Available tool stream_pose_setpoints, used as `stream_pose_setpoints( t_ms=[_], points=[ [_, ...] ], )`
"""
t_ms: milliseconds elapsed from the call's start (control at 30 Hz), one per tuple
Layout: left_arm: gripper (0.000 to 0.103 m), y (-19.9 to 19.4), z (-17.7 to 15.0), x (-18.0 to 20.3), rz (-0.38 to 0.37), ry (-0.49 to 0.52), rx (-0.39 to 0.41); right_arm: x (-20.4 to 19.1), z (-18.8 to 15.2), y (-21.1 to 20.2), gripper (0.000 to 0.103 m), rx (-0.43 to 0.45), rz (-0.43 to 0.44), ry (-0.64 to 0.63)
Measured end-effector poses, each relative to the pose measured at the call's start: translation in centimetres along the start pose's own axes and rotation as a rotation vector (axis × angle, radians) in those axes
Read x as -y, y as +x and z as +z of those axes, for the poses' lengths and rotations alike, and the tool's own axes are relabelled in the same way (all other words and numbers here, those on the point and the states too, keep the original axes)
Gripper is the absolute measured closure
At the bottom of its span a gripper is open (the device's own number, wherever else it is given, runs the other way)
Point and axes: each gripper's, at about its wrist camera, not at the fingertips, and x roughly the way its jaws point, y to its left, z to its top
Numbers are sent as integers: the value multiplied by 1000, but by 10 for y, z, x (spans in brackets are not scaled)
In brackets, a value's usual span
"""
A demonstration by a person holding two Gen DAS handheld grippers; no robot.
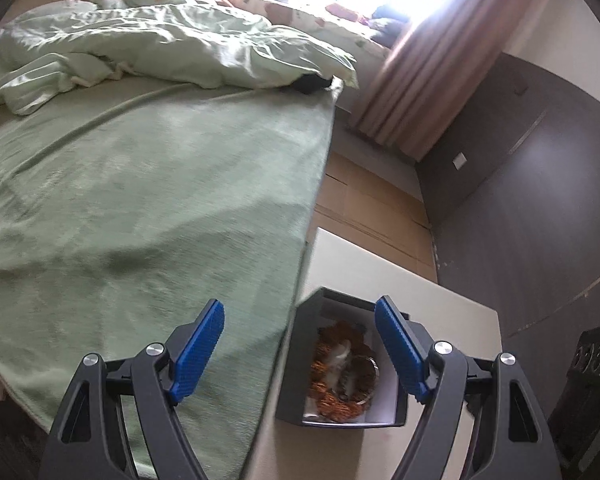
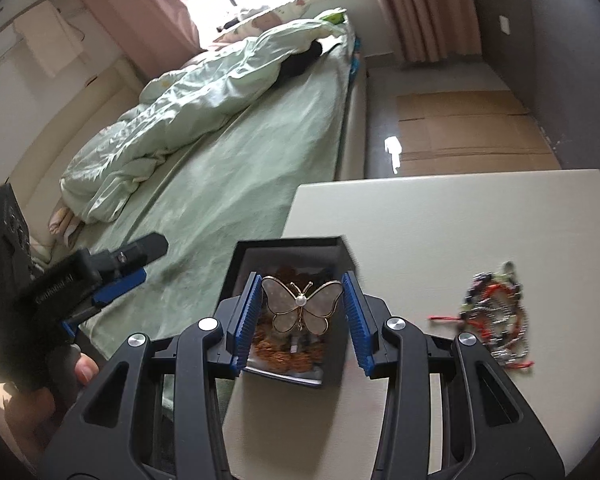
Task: Organize jewelry
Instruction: 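Carry the brooch and hoop earring into the black box and open both grippers, then move both grippers back to the red-string jewelry tangle on the table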
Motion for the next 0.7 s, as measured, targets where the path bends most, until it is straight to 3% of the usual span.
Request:
stream_pose_setpoints(
  t_ms=[200,233,267,333,500,700],
  points=[
    [28,-4,2,-11,20,-12,3,-29,-9,20,60,-42,9,-41],
    [28,-4,3,-11,22,-12,4,-37,-11,23,49,-52,-4,-66],
    [28,-4,3,-11,24,-12,5,-40,-11,24,26,-46,-20,-76],
    [25,-4,2,-11,27,-11,5,-43,-12,18,16,-1,-65,-96],
    [23,1,0,-3,11,9,-15,-24,-8,2,16,24,-109,-77],
    [9,-3,-7,26,-16,92,15,19,1,-29,16,49,-154,-51]
  ],
)
